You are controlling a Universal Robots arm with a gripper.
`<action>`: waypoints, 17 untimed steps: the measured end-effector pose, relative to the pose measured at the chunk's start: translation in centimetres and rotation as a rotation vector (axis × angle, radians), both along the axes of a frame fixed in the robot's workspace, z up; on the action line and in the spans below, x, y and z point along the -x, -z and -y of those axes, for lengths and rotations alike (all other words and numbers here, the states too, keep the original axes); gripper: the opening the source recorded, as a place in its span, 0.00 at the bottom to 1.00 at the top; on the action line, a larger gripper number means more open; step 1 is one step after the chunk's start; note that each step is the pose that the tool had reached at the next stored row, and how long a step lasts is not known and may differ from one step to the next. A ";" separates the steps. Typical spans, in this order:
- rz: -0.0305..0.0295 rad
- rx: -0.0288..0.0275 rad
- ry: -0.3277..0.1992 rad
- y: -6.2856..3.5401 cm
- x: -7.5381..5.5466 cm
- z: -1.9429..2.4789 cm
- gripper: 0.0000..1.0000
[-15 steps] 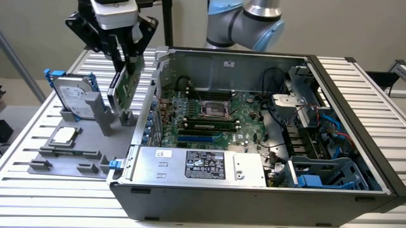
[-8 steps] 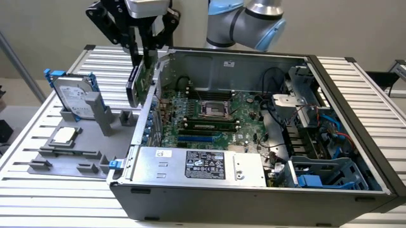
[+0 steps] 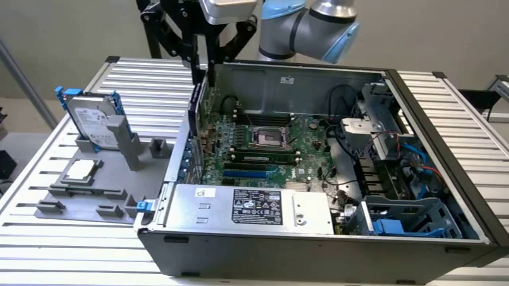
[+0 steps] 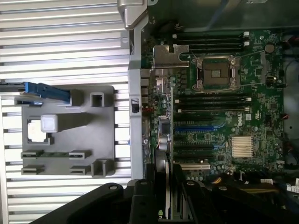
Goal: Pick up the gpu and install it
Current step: 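Pick up the gpu and move the gpu toward the slot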
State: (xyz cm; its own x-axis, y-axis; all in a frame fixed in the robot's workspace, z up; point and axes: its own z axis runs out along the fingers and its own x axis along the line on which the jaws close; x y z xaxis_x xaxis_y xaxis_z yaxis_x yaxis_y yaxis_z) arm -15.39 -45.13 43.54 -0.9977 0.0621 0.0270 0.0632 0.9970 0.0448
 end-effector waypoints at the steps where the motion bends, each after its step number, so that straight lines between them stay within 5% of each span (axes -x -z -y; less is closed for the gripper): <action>1: 0.0000 0.0000 0.000 0.00 -0.5 0.00 0.27; 17: -0.0005 0.0000 0.000 0.66 -7.7 -0.37 0.27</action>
